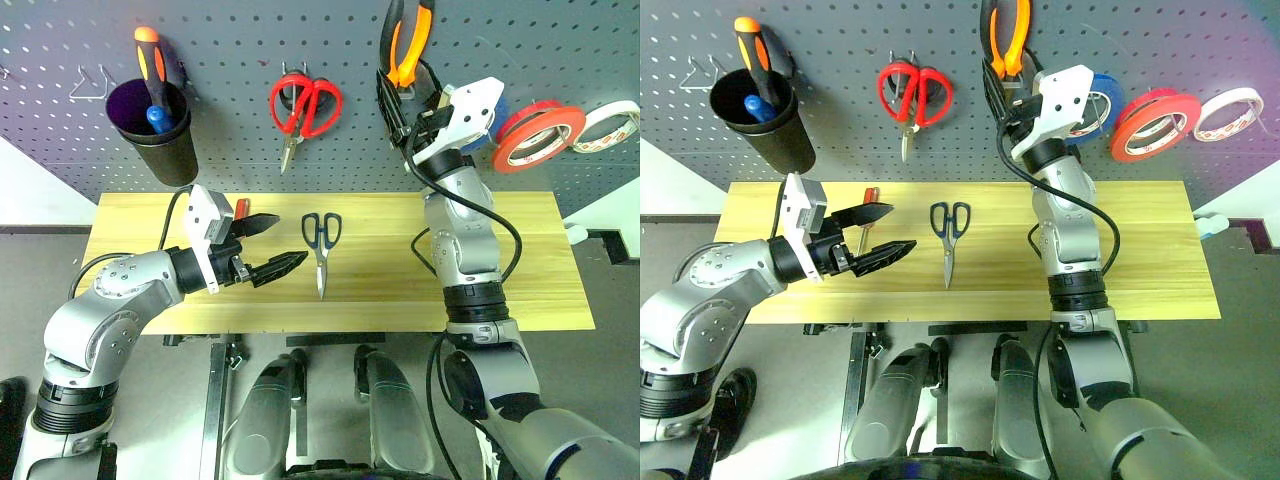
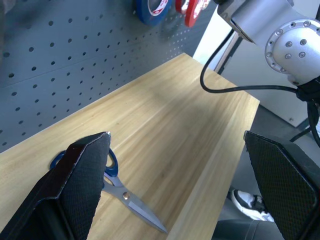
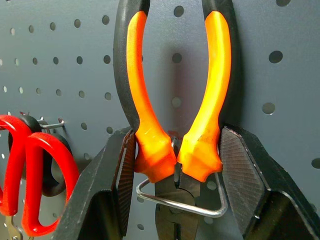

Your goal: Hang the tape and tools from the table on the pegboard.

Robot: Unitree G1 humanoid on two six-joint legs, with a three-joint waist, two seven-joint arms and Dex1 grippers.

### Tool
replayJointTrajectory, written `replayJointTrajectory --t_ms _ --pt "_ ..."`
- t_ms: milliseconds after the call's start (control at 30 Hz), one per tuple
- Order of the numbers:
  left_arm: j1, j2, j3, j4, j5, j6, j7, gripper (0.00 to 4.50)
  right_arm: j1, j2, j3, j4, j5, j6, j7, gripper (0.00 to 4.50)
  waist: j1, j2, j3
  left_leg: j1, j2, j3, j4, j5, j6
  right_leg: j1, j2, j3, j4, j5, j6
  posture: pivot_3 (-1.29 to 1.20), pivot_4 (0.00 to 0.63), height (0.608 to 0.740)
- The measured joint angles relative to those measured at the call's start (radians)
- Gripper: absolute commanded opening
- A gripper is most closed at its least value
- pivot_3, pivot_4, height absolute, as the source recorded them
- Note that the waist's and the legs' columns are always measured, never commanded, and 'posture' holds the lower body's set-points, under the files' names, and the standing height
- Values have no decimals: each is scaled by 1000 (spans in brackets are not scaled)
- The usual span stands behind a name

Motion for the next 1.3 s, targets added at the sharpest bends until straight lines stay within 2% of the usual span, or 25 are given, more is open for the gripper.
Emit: replayJointTrajectory --t_ms 167,467,600,1300 --pt "5 -1 -2 -4 -1 0 1 4500 19 8 4 6 -18 -19 -31 2496 0 0 0 11 0 0 -1 0 0 9 0 0 -1 0 0 3 372 695" --pt "6 -1 -2 -8 -17 13 3 4500 24 15 6 -3 -17 -20 -38 2496 0 0 0 10 0 -1 -1 -1 0 8 0 0 -1 0 0 0 378 695" --pt "6 -1 -2 -8 -22 15 6 4500 43 21 -2 -32 34 -3 -5 2496 0 0 0 10 0 -1 -2 -1 1 8 -1 0 -2 0 0 -1 379 695" --pt "5 -5 -8 -8 -24 15 18 4500 86 35 4 -130 87 56 32 2496 -6 0 0 10 0 0 -16 -1 1 7 0 0 -16 0 0 -6 388 695"
